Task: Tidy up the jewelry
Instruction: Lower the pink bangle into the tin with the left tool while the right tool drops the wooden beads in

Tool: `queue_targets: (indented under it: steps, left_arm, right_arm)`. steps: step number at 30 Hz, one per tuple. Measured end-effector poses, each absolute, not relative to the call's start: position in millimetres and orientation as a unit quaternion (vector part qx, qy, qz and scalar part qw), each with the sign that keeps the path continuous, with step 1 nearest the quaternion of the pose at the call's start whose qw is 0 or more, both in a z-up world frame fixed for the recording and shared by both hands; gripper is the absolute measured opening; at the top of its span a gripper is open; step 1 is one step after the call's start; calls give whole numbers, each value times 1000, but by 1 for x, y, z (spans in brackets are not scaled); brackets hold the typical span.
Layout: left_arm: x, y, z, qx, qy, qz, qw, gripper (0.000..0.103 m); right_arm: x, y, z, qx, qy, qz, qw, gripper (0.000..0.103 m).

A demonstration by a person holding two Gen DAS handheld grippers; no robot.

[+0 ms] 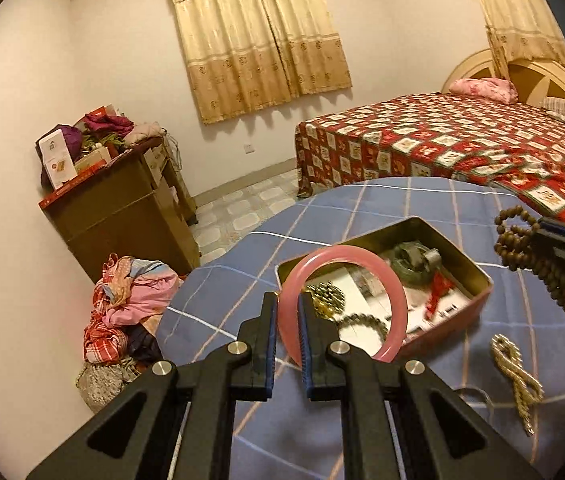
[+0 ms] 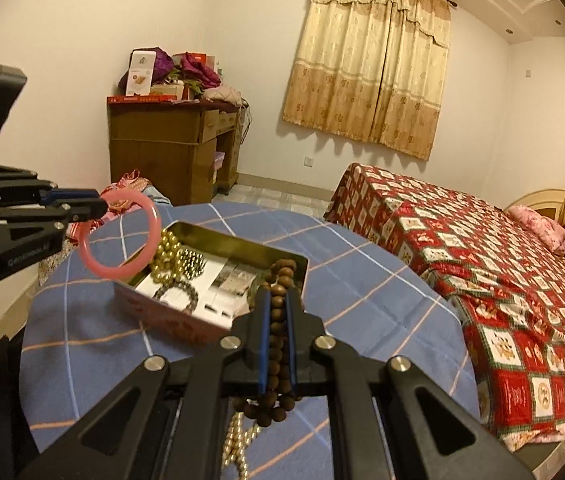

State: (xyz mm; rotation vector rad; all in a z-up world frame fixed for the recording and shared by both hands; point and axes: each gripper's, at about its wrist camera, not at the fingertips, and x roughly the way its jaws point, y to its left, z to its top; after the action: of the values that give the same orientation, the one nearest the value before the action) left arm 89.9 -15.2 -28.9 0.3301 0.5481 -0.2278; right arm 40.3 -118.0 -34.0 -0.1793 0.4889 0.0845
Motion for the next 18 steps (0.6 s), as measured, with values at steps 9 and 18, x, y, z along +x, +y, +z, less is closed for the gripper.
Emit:
queue_targets:
  steps: [9, 18]
  left_arm:
    - [117, -24, -36, 156, 281, -109, 941, 9]
    - [135, -32, -42, 163, 290, -109, 937, 9]
  right_arm:
    - [72, -117, -25, -96, 238, 45, 965, 9]
    - [97, -113, -32, -104, 247, 43, 963, 9]
